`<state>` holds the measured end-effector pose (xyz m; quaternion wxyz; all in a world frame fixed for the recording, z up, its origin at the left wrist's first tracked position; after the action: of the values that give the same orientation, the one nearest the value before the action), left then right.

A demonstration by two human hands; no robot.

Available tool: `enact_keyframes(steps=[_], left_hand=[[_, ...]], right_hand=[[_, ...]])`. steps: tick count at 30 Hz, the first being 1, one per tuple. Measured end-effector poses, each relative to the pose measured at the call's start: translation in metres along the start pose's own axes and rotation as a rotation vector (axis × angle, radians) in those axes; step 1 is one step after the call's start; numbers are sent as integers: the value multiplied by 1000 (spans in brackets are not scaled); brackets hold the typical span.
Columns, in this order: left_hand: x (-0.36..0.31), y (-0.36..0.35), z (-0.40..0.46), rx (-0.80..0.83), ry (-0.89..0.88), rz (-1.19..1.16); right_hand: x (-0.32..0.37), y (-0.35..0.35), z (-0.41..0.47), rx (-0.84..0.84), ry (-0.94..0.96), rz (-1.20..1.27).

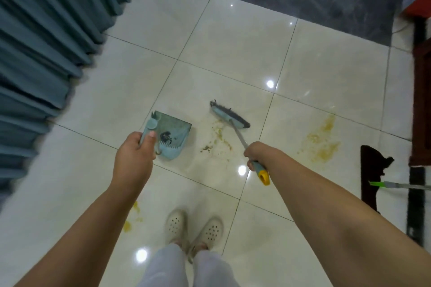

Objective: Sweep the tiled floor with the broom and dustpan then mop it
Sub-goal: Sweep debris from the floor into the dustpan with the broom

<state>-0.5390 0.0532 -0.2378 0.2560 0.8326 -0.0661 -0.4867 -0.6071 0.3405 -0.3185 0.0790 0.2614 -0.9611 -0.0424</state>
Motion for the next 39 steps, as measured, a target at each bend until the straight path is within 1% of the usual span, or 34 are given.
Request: enact_keyframes(steps=[2,3,6,9,12,15,17,21,26,30,32,34,36,39], left_hand=[[6,4,1,3,-1,5],[9,6,1,2,-3,4],[12,11,2,-8,-7,39],[12,17,3,0,-14,54],[11,25,1,26,-31,45],[12,35,-3,43,-53,73],[13,41,-5,70,-67,80],[17,52,-9,115,-82,58],[25,67,-14,142,-96,63],[35,83,-19,152,-113,55],[42,93,-20,146,-115,46],[49,102,-20,136,-110,40],[56,111,-20,134,-95,18],[69,124,-20,132,-62,-6]], right_hand=[[-5,-15,-3,9,111,-65],[-11,-21,-5,13,111,-112],[-35,-30,-11,10,-59,-109],[-56,-40,-23,2,-30,-247],[-77,-55,-36,-10,-32,-337],[-99,-75,-49,-5,-21,-377],[-111,-86,-55,3,-30,-356],[-121,-98,-66,18,-20,-243],[-130,-102,-74,-61,-27,38],[-129,-106,-77,-115,-67,162],[-129,-113,-73,-101,-109,237],[-130,-129,-68,-75,-143,391],[-131,-152,-60,-53,-123,530],[-122,-190,-50,-7,-63,633]])
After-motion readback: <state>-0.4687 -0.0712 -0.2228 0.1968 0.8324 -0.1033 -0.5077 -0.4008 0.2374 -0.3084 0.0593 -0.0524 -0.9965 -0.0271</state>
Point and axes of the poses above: each hand's wrist, its own z-axis towards the middle knuckle, its own y-axis out of the back of the hand, x = y × z, the point moved 3 cm from there along z, towards the middle knuckle, and after that the axes turned 8 degrees about x, right-handed, at the moved point
